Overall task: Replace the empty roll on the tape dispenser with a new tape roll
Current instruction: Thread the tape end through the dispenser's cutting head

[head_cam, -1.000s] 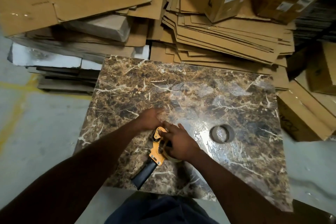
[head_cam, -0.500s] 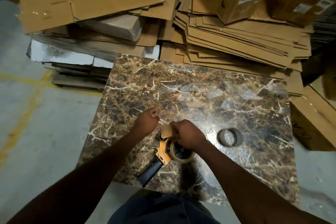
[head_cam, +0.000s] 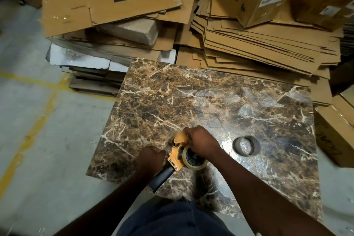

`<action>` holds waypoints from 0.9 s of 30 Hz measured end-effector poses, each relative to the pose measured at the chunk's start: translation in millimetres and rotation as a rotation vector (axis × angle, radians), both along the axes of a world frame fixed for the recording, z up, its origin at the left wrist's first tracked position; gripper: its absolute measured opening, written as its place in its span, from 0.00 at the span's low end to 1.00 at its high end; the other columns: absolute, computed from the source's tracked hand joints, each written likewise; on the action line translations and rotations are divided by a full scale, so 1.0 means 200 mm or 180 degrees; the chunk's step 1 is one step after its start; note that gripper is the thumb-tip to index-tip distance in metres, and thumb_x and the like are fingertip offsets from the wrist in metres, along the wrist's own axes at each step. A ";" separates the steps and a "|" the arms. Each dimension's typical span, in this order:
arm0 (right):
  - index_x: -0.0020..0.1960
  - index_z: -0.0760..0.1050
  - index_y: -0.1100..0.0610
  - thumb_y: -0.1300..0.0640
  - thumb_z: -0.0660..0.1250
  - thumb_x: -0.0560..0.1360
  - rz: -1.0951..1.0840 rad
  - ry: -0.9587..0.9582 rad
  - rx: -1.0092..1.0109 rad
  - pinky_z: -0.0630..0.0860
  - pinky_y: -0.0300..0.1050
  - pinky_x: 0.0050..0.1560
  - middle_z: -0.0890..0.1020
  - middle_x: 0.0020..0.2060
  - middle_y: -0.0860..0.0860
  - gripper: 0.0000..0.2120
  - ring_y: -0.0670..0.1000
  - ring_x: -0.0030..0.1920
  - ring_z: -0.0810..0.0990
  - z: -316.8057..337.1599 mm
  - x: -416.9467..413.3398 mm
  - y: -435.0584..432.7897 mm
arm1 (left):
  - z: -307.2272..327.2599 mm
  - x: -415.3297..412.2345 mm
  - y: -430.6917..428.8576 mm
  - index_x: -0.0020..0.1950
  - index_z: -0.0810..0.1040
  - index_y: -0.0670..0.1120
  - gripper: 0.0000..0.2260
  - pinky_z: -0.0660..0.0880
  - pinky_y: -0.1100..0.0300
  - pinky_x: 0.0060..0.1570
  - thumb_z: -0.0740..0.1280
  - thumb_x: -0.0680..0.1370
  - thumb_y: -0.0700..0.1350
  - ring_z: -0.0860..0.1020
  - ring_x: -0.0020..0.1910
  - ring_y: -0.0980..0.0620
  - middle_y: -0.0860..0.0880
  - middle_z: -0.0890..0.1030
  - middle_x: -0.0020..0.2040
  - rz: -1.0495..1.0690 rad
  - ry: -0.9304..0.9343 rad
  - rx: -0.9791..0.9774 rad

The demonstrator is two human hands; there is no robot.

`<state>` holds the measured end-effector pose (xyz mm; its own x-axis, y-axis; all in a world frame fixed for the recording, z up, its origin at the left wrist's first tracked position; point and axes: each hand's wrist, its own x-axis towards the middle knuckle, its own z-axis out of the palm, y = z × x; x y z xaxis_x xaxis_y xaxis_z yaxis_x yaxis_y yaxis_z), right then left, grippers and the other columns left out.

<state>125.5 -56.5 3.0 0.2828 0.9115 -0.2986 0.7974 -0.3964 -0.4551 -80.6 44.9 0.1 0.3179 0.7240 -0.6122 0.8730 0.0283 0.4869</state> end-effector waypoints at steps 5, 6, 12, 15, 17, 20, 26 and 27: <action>0.63 0.73 0.53 0.54 0.69 0.77 -0.0014 -0.0062 -0.0076 0.76 0.51 0.44 0.79 0.48 0.59 0.15 0.59 0.49 0.78 -0.02 0.00 -0.01 | 0.00 0.02 -0.04 0.27 0.77 0.40 0.20 0.71 0.55 0.35 0.71 0.74 0.51 0.78 0.28 0.45 0.44 0.77 0.24 -0.0041 -0.0096 0.0492; 0.63 0.73 0.53 0.54 0.68 0.78 0.0019 -0.0105 -0.0070 0.76 0.52 0.44 0.79 0.47 0.59 0.15 0.59 0.50 0.77 -0.03 0.00 0.00 | 0.00 0.03 -0.05 0.28 0.77 0.39 0.19 0.72 0.54 0.35 0.72 0.74 0.50 0.78 0.28 0.44 0.43 0.77 0.24 -0.0010 -0.0113 0.0538; 0.61 0.73 0.54 0.55 0.68 0.78 0.0088 -0.0219 0.0017 0.77 0.54 0.44 0.80 0.44 0.58 0.13 0.59 0.49 0.77 -0.05 0.01 0.00 | 0.03 0.05 -0.06 0.26 0.72 0.43 0.22 0.69 0.55 0.34 0.66 0.76 0.53 0.73 0.28 0.46 0.48 0.72 0.24 -0.0534 -0.0036 0.0946; 0.59 0.73 0.54 0.56 0.68 0.77 0.0105 -0.0255 0.0033 0.78 0.54 0.42 0.80 0.43 0.59 0.11 0.60 0.47 0.77 -0.04 0.01 0.00 | 0.03 0.06 -0.07 0.29 0.74 0.41 0.23 0.72 0.54 0.34 0.57 0.76 0.56 0.74 0.29 0.47 0.48 0.74 0.27 -0.0880 0.0097 0.1139; 0.60 0.74 0.55 0.56 0.68 0.78 0.0104 -0.0216 0.0043 0.75 0.53 0.42 0.80 0.44 0.60 0.12 0.60 0.48 0.77 -0.03 0.01 0.00 | 0.04 0.08 -0.07 0.30 0.72 0.43 0.20 0.70 0.53 0.36 0.60 0.79 0.51 0.75 0.32 0.45 0.45 0.74 0.29 -0.0920 0.0154 0.1206; 0.62 0.74 0.56 0.58 0.68 0.77 0.0089 -0.0242 0.0046 0.73 0.52 0.42 0.81 0.45 0.60 0.14 0.61 0.49 0.77 -0.03 0.01 0.00 | 0.04 0.11 -0.10 0.37 0.78 0.41 0.17 0.69 0.53 0.37 0.61 0.82 0.46 0.80 0.37 0.41 0.40 0.81 0.36 -0.0937 0.0072 0.1259; 0.62 0.75 0.57 0.61 0.66 0.76 -0.0038 -0.0219 0.0061 0.71 0.51 0.39 0.82 0.43 0.61 0.14 0.62 0.47 0.78 -0.02 -0.02 -0.01 | 0.08 0.20 -0.18 0.32 0.66 0.48 0.15 0.64 0.54 0.33 0.67 0.76 0.47 0.75 0.32 0.45 0.50 0.72 0.28 -0.0671 -0.0329 0.0928; 0.61 0.75 0.58 0.61 0.65 0.76 -0.0073 -0.0219 0.0074 0.69 0.50 0.38 0.81 0.43 0.61 0.14 0.62 0.46 0.78 -0.02 -0.03 -0.01 | 0.07 0.19 -0.17 0.32 0.67 0.48 0.14 0.67 0.53 0.32 0.67 0.74 0.49 0.75 0.31 0.46 0.50 0.72 0.29 -0.0604 -0.0368 0.0876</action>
<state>120.3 -57.6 -0.1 0.3227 0.9111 -0.2566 0.8179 -0.4048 -0.4088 -43.1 10.7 14.2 0.5184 0.7782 -0.3544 0.7888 -0.2752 0.5497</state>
